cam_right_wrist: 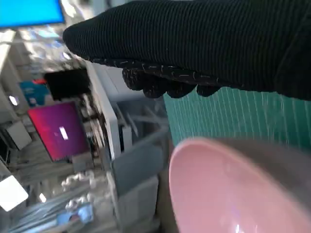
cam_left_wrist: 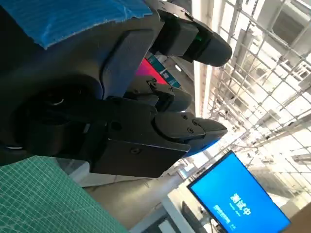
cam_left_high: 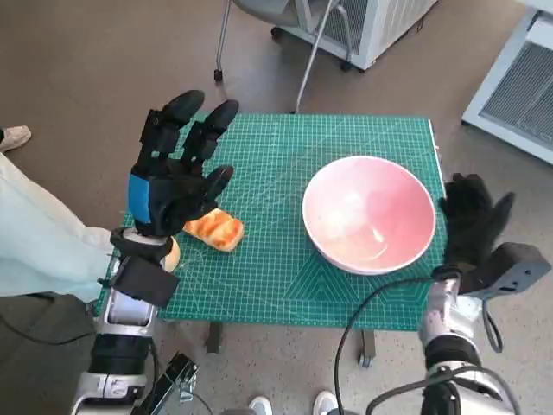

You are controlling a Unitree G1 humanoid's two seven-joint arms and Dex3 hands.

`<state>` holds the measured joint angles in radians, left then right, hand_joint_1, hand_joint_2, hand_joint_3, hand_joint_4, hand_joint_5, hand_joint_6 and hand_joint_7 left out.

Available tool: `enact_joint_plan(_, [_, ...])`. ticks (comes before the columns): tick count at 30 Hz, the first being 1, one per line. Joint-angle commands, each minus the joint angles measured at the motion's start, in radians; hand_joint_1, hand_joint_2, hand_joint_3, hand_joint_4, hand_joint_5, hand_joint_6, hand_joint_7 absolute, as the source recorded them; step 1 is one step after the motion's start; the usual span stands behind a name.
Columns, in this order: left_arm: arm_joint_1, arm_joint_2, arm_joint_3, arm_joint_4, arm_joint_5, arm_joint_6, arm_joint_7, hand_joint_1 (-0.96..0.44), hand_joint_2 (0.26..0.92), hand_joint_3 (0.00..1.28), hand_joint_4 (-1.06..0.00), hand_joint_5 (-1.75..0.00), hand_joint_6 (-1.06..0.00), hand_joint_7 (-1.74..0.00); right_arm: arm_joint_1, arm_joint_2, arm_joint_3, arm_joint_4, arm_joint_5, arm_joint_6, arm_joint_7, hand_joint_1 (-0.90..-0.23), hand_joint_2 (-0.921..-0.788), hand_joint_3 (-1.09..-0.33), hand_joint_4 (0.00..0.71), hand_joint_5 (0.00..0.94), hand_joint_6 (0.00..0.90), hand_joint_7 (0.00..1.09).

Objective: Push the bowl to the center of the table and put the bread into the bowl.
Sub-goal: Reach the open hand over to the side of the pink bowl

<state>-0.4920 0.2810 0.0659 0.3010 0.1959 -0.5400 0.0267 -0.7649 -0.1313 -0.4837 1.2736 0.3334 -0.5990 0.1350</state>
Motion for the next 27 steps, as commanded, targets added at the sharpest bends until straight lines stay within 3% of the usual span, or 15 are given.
enact_joint_plan(1, [0.023, 0.017, 0.014, -0.051, -0.007, 0.022, -0.003, -0.11, 0.921, 0.26, -0.32, -0.32, -0.13, -0.75, -0.023, 0.039, -0.028, 0.023, 0.030, 0.046, 0.018, -0.376, -0.917, -0.588, 0.385, 0.002, 0.267, 0.65])
enact_joint_plan(7, [0.047, 0.025, 0.024, -0.098, -0.015, 0.050, -0.010, -0.10, 0.918, 0.27, -0.29, -0.37, -0.10, -0.82, -0.059, 0.072, -0.037, 0.031, 0.029, 0.061, 0.003, -0.368, -0.918, -0.617, 0.378, 0.000, 0.255, 0.69])
enact_joint_plan(9, [0.057, 0.028, 0.027, -0.115, -0.017, 0.059, -0.011, -0.09, 0.914, 0.27, -0.27, -0.41, -0.09, -0.84, -0.072, 0.082, -0.045, 0.034, 0.034, 0.072, 0.002, -0.361, -0.909, -0.641, 0.376, 0.000, 0.247, 0.70])
enact_joint_plan(11, [0.066, 0.030, 0.031, -0.131, -0.020, 0.067, -0.012, -0.10, 0.906, 0.29, -0.25, -0.46, -0.08, -0.86, -0.085, 0.092, -0.052, 0.036, 0.040, 0.083, -0.001, -0.348, -0.889, -0.682, 0.378, 0.001, 0.237, 0.71])
enact_joint_plan(14, [0.077, 0.034, 0.037, -0.150, -0.024, 0.079, -0.016, -0.10, 0.895, 0.31, -0.22, -0.51, -0.07, -0.88, -0.101, 0.106, -0.062, 0.038, 0.045, 0.097, -0.005, -0.338, -0.875, -0.709, 0.381, 0.003, 0.230, 0.72])
enact_joint_plan(18, [0.093, 0.039, 0.049, -0.174, -0.030, 0.094, -0.019, -0.09, 0.867, 0.37, -0.18, -0.58, -0.05, -0.91, -0.126, 0.127, -0.076, 0.039, 0.053, 0.114, -0.011, -0.324, -0.870, -0.716, 0.387, 0.005, 0.229, 0.72])
enact_joint_plan(21, [0.105, 0.043, 0.057, -0.188, -0.031, 0.100, -0.019, -0.08, 0.838, 0.43, -0.17, -0.61, -0.04, -0.93, -0.144, 0.139, -0.072, 0.041, 0.043, 0.119, -0.032, -0.318, -0.869, -0.715, 0.389, 0.006, 0.236, 0.73])
enact_joint_plan(27, [0.127, 0.044, 0.072, -0.214, -0.026, 0.111, -0.017, -0.07, 0.798, 0.51, -0.15, -0.63, -0.04, -0.93, -0.176, 0.156, -0.078, 0.047, 0.044, 0.136, -0.054, -0.319, -0.854, -0.749, 0.397, 0.007, 0.257, 0.74])
